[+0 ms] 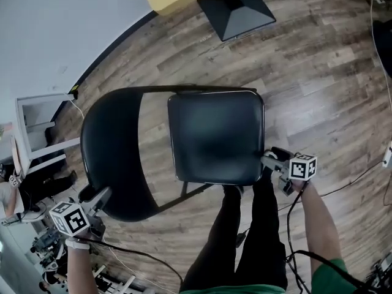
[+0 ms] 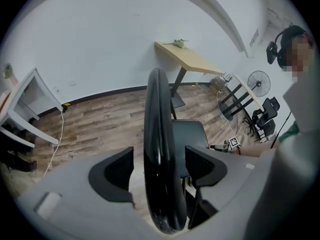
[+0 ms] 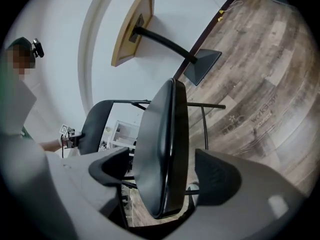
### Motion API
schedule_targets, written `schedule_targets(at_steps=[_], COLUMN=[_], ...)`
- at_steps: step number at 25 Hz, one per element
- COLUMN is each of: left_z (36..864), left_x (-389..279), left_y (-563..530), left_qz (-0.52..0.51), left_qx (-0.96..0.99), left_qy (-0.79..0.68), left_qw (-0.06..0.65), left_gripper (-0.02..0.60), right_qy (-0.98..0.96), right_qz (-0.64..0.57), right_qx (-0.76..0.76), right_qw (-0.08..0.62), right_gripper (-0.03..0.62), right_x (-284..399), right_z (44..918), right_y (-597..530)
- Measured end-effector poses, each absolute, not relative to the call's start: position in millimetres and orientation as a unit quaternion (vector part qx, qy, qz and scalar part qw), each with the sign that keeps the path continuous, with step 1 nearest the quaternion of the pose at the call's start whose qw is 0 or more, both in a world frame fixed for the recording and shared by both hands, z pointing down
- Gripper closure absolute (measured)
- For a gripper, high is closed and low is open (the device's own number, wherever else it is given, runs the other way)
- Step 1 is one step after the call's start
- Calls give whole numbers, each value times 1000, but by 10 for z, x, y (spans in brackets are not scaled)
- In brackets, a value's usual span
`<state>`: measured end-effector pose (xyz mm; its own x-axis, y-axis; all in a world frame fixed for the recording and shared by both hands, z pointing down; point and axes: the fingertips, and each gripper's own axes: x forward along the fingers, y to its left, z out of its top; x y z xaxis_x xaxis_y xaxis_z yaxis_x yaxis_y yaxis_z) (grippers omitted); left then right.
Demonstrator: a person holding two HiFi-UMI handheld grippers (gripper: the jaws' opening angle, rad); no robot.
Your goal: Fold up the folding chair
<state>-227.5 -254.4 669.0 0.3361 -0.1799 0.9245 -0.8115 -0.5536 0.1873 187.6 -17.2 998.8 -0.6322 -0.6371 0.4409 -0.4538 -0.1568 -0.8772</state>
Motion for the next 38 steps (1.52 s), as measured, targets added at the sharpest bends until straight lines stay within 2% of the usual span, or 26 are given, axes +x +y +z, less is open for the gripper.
schedule_targets(at_steps=[3, 6, 13, 14, 15, 16, 18, 28, 38], left_z=[6760, 6851, 6943, 6945, 6946, 6951, 6957, 6739, 6094], left_x=[-2232, -2195, -2209, -2227, -2239, -2247, -2236, -2143, -2230], left_y=[-2490, -2380, -2360, -2353, -2344, -2336, -2330, -2314, -2466], left_qz=[485, 496, 519, 522, 524, 523, 521, 499, 424], left_qx=[741, 739, 727, 723, 720, 718, 717, 728, 757], left_qy=[-324, -313, -318, -321, -323, -325, -327, -325, -382], left_qw=[333, 332, 316, 318, 321, 323, 327, 338, 317], left_gripper=[251, 299, 366, 371, 376, 379, 383, 414, 439], right_qy=[651, 649, 656, 657, 659, 662, 664, 658, 629], right_qz=[-647, -656, -663, -663, -662, -660, -657, -658, -668], right_qx=[-388, -370, -321, -315, -313, -313, -318, -337, -393], right_qw=[86, 110, 167, 172, 172, 170, 166, 140, 71], right_gripper=[186, 186, 187, 198, 259, 295, 303, 309, 324], right_x=[1757, 1664, 1337, 1289, 1258, 1248, 1257, 1183, 643], right_z=[10226, 10386, 10504, 10489, 10483, 10486, 10503, 10301, 9448], right_y=[-131, -150, -474, -509, -526, -527, -512, -588, -821])
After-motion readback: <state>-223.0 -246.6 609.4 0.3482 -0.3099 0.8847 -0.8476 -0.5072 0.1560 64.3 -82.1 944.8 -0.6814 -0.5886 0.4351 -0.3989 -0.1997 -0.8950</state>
